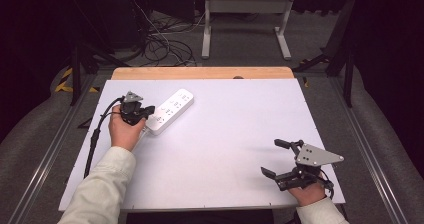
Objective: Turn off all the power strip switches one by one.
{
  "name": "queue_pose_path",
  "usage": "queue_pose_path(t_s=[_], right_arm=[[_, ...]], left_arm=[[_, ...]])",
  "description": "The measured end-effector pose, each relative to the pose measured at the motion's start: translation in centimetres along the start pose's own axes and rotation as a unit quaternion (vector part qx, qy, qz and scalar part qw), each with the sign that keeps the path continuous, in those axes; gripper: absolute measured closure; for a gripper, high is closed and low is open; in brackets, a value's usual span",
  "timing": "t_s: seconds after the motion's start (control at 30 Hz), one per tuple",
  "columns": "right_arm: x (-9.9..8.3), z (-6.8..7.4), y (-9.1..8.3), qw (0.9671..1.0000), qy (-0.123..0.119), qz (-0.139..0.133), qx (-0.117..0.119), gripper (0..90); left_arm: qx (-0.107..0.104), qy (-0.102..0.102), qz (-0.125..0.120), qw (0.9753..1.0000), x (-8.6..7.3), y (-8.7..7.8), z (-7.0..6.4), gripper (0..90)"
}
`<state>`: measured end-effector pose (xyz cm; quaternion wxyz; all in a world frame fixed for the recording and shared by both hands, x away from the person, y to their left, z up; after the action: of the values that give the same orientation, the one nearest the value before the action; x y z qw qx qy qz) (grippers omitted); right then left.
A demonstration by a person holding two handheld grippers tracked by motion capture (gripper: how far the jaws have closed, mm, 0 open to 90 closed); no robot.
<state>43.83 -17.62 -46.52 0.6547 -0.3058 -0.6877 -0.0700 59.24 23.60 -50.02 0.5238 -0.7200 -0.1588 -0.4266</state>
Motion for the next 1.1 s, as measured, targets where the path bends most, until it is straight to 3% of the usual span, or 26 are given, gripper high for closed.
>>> queue_pose_path(t_s=[0.2,0.37,0.6,0.77,1.1], right_arm=[[0.0,0.0,0.0,1.0,-0.001,0.002,-0.001,5.1],[0.0,0.0,0.0,1.0,-0.001,0.002,0.0,5.0],[0.0,0.0,0.0,1.0,-0.001,0.001,0.001,5.0],[0.0,0.0,-0.1,1.0,-0.001,-0.001,0.001,5.0],[0.0,0.1,-0.1,1.0,-0.001,-0.003,0.002,5.0]], left_arm=[[0.001,0.006,0.019,0.9998,-0.5,0.5,0.1,90.0],[-0.002,-0.005,0.03,0.9995,-0.8,1.1,0.2,90.0],[-0.004,-0.005,0.028,0.9996,-0.8,1.2,0.3,90.0],[0.0,0.011,0.027,0.9996,-1.1,1.4,-0.1,90.0],[0.005,0.007,0.018,0.9998,-1.2,1.5,-0.1,90.0]])
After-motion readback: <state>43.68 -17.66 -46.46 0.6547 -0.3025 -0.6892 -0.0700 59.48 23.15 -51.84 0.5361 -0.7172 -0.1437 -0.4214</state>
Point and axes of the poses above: each handheld gripper's, and its own axes: y roughly forward along the jaws, x roughly out of its top, z roughly to its left, the point moved 8 cm from there along y, roughly forward along the jaws, and after that the axes turned 3 degrees about -y, right-handed, at the moved point
